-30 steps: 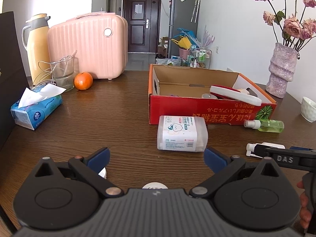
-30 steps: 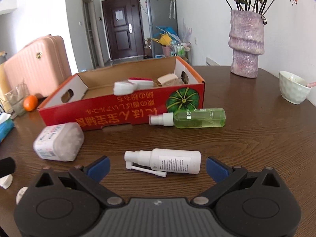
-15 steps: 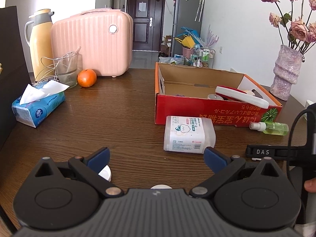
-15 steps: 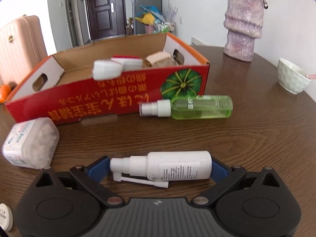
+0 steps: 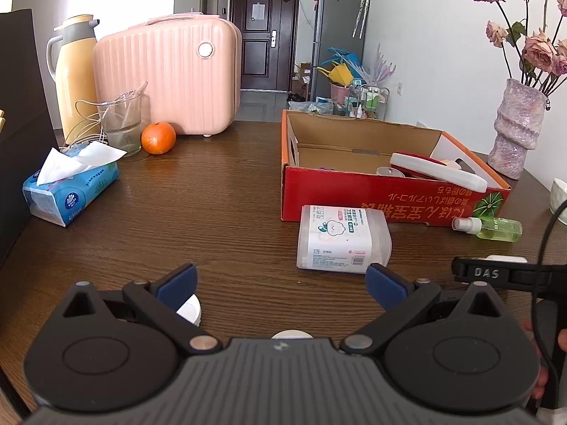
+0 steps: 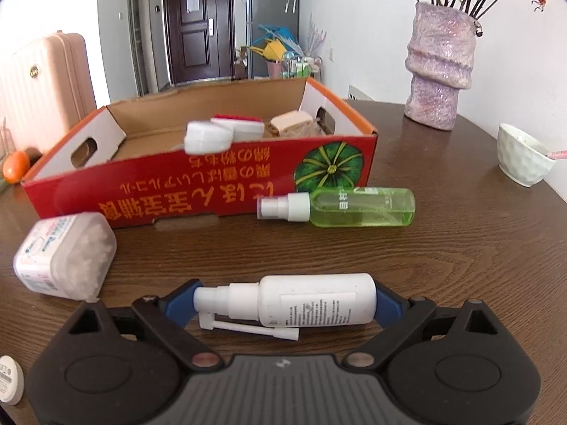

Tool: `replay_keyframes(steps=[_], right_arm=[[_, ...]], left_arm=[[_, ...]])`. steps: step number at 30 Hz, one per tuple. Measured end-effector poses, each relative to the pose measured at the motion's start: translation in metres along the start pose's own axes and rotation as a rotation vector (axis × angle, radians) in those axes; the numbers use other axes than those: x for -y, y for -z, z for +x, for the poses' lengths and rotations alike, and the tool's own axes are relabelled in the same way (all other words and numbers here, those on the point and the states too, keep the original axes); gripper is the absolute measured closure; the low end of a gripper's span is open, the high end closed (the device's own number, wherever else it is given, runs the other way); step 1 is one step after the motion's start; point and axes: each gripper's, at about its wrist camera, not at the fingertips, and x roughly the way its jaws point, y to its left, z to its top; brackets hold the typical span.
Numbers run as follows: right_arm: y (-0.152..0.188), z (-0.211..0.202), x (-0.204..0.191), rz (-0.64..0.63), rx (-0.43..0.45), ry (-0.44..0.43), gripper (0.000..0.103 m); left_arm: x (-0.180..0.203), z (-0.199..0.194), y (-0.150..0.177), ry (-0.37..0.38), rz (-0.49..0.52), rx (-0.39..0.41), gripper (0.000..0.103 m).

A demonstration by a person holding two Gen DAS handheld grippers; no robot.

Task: Organize rigid objects
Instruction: 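Lower the left gripper onto the white wet-wipe tub and close it while the right holds the spray bottle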

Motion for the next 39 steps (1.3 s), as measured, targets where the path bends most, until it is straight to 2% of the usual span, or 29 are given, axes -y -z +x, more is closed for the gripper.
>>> replay_keyframes(steps=[17, 29, 39], right_arm=[[0.0, -0.048, 0.025, 0.003, 0.186, -0.082, 0.006], [0.001, -0.057, 0.036, 0.026, 0.245, -0.121, 0.006], [0.001, -0.056, 0.037, 0.029, 0.258, -0.121, 0.006]], left_arm=[[0.006, 0.002, 0.001, -0.012, 0.005, 0.01, 0.0], [0.028, 0.015, -0.01, 0.013, 0.041, 0.003, 0.0], [0.05, 0.038, -0.021, 0.017, 0.08, -0.001, 0.0]])
